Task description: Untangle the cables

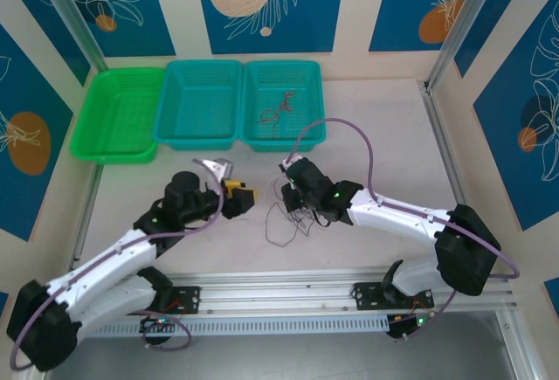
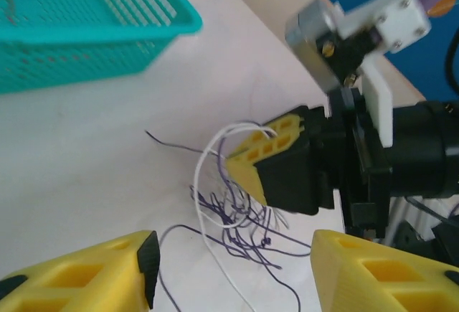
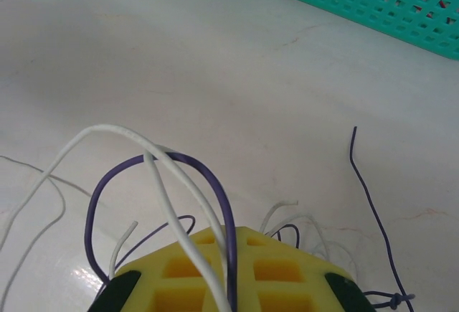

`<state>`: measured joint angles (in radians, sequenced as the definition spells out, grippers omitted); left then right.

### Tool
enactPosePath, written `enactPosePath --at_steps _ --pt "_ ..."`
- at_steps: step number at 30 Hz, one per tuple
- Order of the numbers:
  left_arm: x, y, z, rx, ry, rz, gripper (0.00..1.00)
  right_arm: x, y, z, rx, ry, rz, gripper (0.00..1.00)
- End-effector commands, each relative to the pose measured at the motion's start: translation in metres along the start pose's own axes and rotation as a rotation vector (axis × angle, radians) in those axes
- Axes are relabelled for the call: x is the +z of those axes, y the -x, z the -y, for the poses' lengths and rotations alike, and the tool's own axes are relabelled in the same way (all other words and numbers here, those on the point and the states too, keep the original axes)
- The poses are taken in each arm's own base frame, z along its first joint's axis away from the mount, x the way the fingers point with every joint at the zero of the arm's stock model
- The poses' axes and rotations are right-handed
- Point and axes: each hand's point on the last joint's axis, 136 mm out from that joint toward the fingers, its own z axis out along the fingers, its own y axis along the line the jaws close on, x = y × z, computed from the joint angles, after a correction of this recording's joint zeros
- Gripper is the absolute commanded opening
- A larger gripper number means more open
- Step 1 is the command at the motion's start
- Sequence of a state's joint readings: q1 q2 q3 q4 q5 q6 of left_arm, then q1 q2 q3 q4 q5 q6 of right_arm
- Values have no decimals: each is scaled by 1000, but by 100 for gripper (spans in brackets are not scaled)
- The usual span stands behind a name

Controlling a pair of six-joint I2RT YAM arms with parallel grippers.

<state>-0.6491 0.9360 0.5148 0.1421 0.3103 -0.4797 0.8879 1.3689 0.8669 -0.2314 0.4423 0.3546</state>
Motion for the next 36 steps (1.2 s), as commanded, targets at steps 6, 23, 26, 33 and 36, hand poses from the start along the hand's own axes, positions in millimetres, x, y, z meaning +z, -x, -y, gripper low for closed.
enactPosePath --at_steps 6,23,26,33,36 --pt "48 -7 14 -72 -99 -102 59 -8 0 -5 20 45 12 0" --pt "10 34 14 -84 38 33 0 35 -47 27 32 -182 -128 30" --pt "-31 69 19 -57 133 112 0 52 -68 42 70 -237 -215 32" --pt "-124 126 15 -11 387 270 0 67 -103 77 188 -341 -336 33" --pt "-167 148 6 33 543 344 0 66 -113 92 256 -374 -362 34"
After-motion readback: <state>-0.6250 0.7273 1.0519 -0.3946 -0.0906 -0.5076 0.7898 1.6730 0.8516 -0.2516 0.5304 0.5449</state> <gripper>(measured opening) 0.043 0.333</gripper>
